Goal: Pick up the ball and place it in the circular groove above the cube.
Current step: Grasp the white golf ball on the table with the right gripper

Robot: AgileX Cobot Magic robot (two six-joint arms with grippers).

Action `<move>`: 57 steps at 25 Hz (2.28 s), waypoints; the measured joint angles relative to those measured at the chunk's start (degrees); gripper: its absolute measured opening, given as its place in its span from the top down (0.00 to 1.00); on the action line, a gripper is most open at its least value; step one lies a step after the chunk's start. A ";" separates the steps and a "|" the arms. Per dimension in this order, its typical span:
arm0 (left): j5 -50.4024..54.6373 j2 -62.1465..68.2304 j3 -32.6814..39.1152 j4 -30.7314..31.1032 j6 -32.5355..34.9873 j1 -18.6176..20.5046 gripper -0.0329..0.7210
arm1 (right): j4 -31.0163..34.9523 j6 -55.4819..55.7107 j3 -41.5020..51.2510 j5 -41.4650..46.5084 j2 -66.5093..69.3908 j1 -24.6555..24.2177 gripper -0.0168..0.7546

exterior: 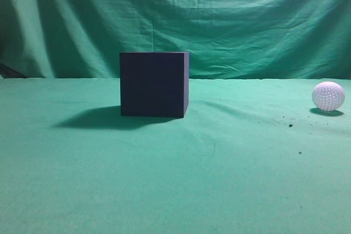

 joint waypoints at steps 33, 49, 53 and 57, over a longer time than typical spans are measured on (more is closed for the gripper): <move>0.00 0.00 0.00 0.00 0.00 0.00 0.96 | 12.74 1.04 -0.63 -21.79 0.00 0.00 0.98; 0.00 0.00 0.00 0.00 0.00 0.00 0.96 | 13.79 -9.00 -24.17 5.18 35.43 0.00 0.98; 0.00 0.00 0.00 0.00 0.00 0.00 0.96 | 12.85 -13.76 -31.85 14.47 47.28 0.00 0.98; 0.00 0.00 0.00 0.00 0.00 0.00 0.96 | 9.67 -12.31 -37.78 19.23 59.46 1.94 0.98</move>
